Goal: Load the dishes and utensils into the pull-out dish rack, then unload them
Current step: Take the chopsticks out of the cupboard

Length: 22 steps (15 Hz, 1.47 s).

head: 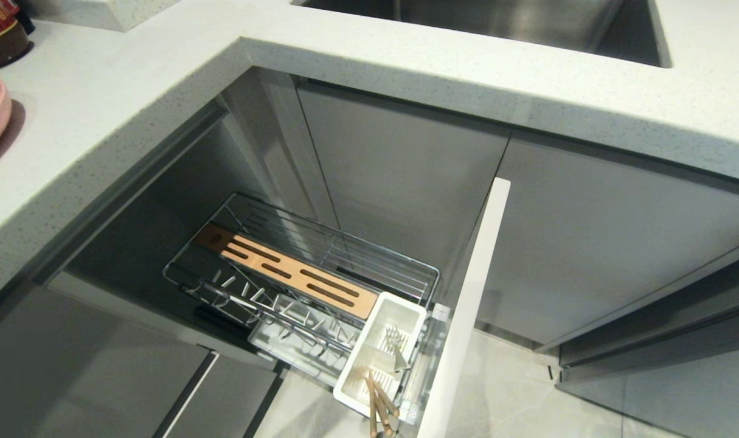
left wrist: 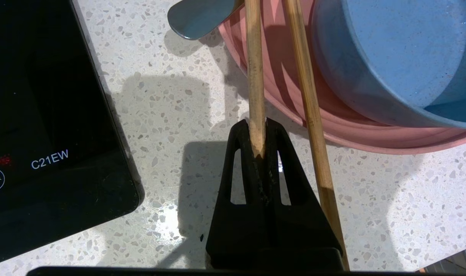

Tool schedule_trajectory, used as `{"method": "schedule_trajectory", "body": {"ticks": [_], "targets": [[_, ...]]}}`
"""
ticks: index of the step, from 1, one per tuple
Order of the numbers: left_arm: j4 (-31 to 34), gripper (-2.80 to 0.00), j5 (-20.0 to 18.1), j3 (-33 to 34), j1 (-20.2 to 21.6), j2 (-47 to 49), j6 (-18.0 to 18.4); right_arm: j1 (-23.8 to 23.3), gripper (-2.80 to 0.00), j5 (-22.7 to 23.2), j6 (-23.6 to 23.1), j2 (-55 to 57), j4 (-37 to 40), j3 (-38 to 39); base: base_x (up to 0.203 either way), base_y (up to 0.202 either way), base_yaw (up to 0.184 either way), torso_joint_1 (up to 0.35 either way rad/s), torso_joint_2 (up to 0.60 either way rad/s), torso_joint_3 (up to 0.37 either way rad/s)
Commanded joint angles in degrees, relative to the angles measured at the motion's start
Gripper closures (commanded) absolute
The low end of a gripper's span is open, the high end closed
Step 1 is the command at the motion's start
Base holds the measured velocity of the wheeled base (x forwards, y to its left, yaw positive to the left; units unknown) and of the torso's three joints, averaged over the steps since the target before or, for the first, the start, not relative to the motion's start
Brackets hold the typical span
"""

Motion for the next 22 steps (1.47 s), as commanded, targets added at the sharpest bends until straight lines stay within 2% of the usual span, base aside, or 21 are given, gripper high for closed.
{"method": "schedule_trajectory", "body": {"ticks": [1,10,18,19,22], "targets": [[0.31,-2.8,-0.04,-0.06,0.02,-0.06,-0.12,-0.01,0.0,0.03,-0.04,0.02,-0.01,0.0,0.0,0.0,0.0,0.0,0.0,0.0],[0.24,-2.8,0.66,-0.37,0.1,-0.77,-0.03,-0.03,0.0,0.04,-0.04,0.02,-0.01,0.0,0.0,0.0,0.0,0.0,0.0,0.0],[0.07,-2.8,7.44,-4.31,0.08,-5.3,-0.03,0.02,0.0,0.05,-0.04,0.02,-0.01,0.0,0.0,0.0,0.0,0.0,0.0,0.0],[-1.08,0.0,8.67,-5.6,0.02,-5.64,-0.25,0.02,0.0,0.04,-0.04,0.02,-0.01,0.0,0.0,0.0,0.0,0.0,0.0,0.0],[-9.39,0.0,13.62,-7.84,-2.51,-7.31,-1.83,-0.03,0.0,0.05,-0.04,0.02,-0.01,0.0,0.0,0.0,0.0,0.0,0.0,0.0]]}}
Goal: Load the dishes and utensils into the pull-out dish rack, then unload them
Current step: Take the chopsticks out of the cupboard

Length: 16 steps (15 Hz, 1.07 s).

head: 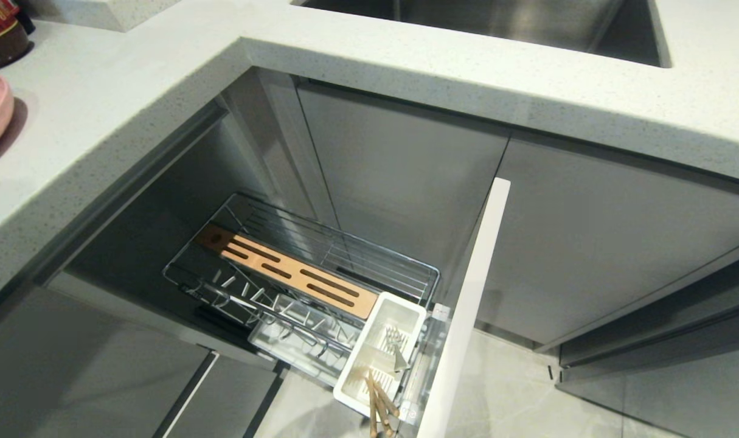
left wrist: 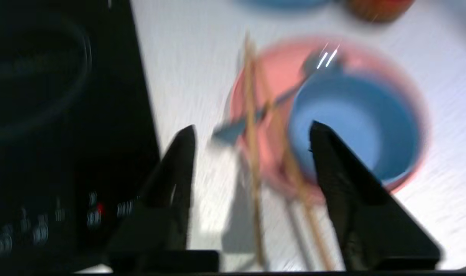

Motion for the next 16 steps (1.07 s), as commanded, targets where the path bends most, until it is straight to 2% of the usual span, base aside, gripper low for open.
{"method": "schedule_trajectory", "body": {"ticks": [1,3,5,6,8,9,10,12,16], "targets": [[-3.25,0.0,1.13,-1.88,-2.16,-1.35,-0.18,-0.02,0.0,-0.03,-0.02,0.02,-0.01,0.0,0.0,0.0,0.0,0.0,0.0,0.0],[-6.15,0.0,1.37,-5.27,-7.23,-1.4,-0.95,-0.05,0.0,0.02,-0.02,0.02,-0.01,0.0,0.0,0.0,0.0,0.0,0.0,0.0],[-8.22,0.0,1.35,-8.53,-13.97,-0.87,-2.73,-0.09,0.0,0.01,-0.02,0.02,-0.01,0.0,0.0,0.0,0.0,0.0,0.0,0.0],[-9.29,0.0,1.46,-9.92,-18.73,-0.31,-3.92,0.0,0.0,0.02,-0.02,0.02,-0.01,0.0,0.0,0.0,0.0,0.0,0.0,0.0],[-10.59,0.0,1.61,-12.73,-27.54,1.9,-8.12,0.0,0.0,0.02,-0.02,0.02,-0.01,0.0,0.0,0.0,0.0,0.0,0.0,0.0],[-10.94,0.0,1.51,-14.34,-30.47,4.12,-11.89,-0.05,0.0,0.0,-0.02,0.02,-0.01,0.0,0.0,0.0,0.0,0.0,0.0,0.0],[-10.92,0.0,1.42,-15.3,-33.66,5.74,-15.3,0.0,0.0,0.02,-0.02,0.02,-0.01,0.0,0.0,0.0,0.0,0.0,0.0,0.0],[-9.64,0.0,1.29,-17.83,-42.25,8.39,-19.87,0.0,0.0,0.02,-0.02,0.02,-0.01,0.0,0.0,0.0,0.0,0.0,0.0,0.0],[-3.27,0.0,0.95,-19.51,-61.26,14.14,-22.95,-0.01,0.0,-0.06,-0.02,0.02,-0.01,0.0,0.0,0.0,0.0,0.0,0.0,0.0]]}}
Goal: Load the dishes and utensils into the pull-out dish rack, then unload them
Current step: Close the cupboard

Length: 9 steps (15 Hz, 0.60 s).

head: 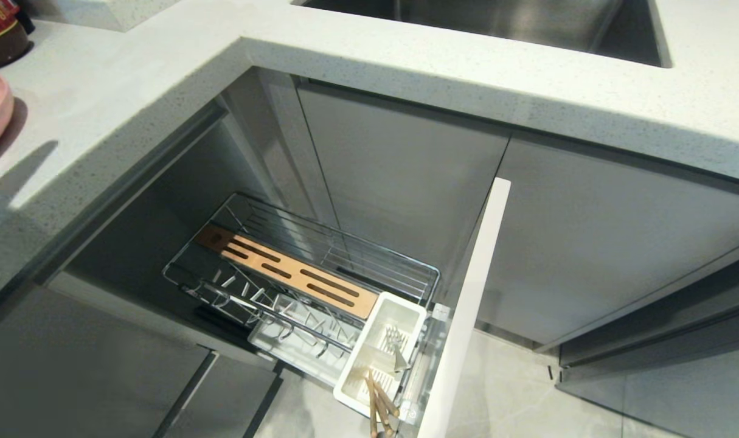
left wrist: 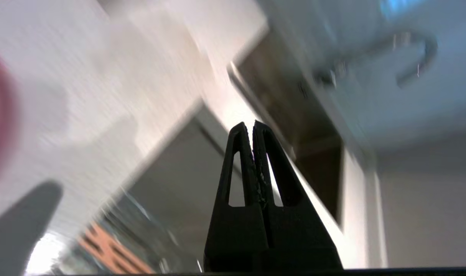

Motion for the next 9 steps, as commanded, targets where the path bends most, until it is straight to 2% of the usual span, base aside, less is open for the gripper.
{"method": "schedule_trajectory", "body": {"ticks": [1,5,9], "targets": [[2.04,0.0,-0.04,-0.44,-8.19,4.4,-0.88,-0.01,0.0,-0.05,-0.02,0.02,-0.01,0.0,0.0,0.0,0.0,0.0,0.0,0.0],[6.69,0.0,0.03,0.94,-26.49,10.27,-2.94,-0.06,0.0,0.02,-0.02,0.02,-0.01,0.0,0.0,0.0,0.0,0.0,0.0,0.0],[10.94,0.0,0.5,2.65,-39.85,18.1,-4.9,0.02,0.0,0.02,-0.02,0.02,-0.01,0.0,0.0,0.0,0.0,0.0,0.0,0.0]]}}
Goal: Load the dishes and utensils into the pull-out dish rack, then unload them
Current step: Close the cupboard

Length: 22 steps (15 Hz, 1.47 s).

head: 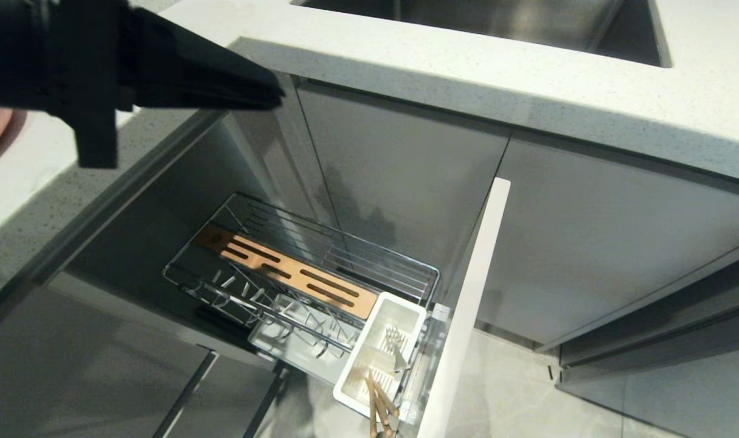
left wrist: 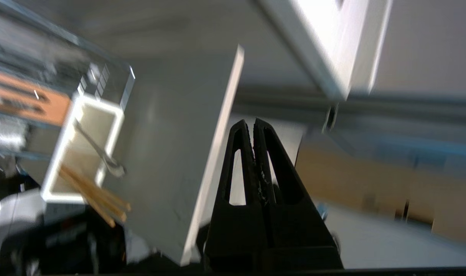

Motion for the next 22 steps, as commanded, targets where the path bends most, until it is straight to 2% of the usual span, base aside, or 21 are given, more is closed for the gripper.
{"method": "schedule_trajectory", "body": {"ticks": [1,3,6,10,18,22], "targets": [[0.57,0.0,0.13,1.2,-4.95,4.98,-0.41,0.02,0.0,0.01,-0.05,0.02,-0.01,0.0,0.0,0.0,0.0,0.0,0.0,0.0],[0.71,0.0,0.17,2.91,-9.49,7.85,-0.45,0.02,0.0,0.02,-0.05,0.02,-0.01,0.0,0.0,0.0,0.0,0.0,0.0,0.0],[0.8,0.0,0.31,4.27,-12.86,11.64,0.01,0.02,0.0,0.02,-0.05,0.02,-0.01,0.0,0.0,0.0,0.0,0.0,0.0,0.0],[4.65,0.0,0.21,3.97,-16.73,17.35,0.46,0.02,0.0,0.02,-0.05,0.02,-0.01,0.0,0.0,0.0,0.0,0.0,0.0,0.0],[5.81,0.0,0.59,4.36,-17.82,22.93,0.39,-0.05,0.0,0.02,-0.05,0.02,-0.01,0.0,0.0,0.0,0.0,0.0,0.0,0.0],[6.46,0.0,6.74,4.26,-17.82,23.02,0.39,0.02,0.0,0.02,-0.05,0.02,-0.01,0.0,0.0,0.0,0.0,0.0,0.0,0.0]]}}
